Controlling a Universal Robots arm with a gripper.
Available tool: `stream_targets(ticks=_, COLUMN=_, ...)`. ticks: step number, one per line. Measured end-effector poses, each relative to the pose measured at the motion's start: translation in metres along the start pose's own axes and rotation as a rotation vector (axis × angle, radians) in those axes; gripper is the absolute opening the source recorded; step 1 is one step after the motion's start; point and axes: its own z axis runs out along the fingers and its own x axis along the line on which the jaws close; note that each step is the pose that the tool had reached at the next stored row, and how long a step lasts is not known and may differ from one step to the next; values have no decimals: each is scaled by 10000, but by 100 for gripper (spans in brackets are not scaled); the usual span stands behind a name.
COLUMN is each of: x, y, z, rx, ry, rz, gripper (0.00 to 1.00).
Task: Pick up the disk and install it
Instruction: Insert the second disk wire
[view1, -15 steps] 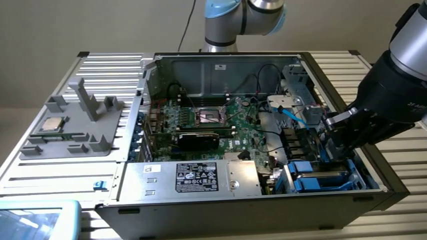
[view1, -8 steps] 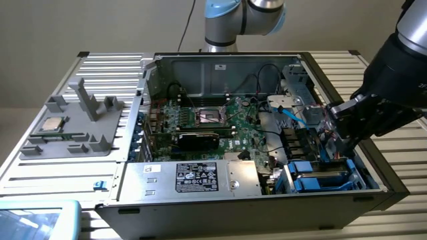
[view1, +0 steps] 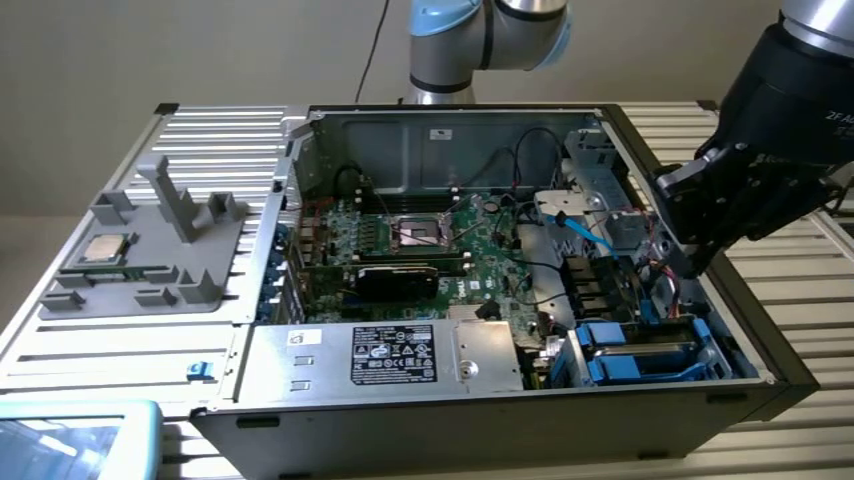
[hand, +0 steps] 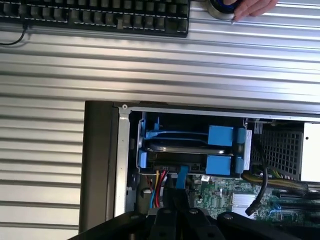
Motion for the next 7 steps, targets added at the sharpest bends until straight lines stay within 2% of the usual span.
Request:
stream_targets(ticks=1, x=1, y=-19, z=-2, rx=-22, ry=-1, rz=-1, gripper=11)
stream_targets(ticks=7, x=2, y=-19, z=-1, rx=-21, ry=-1, rz=-4, gripper=11)
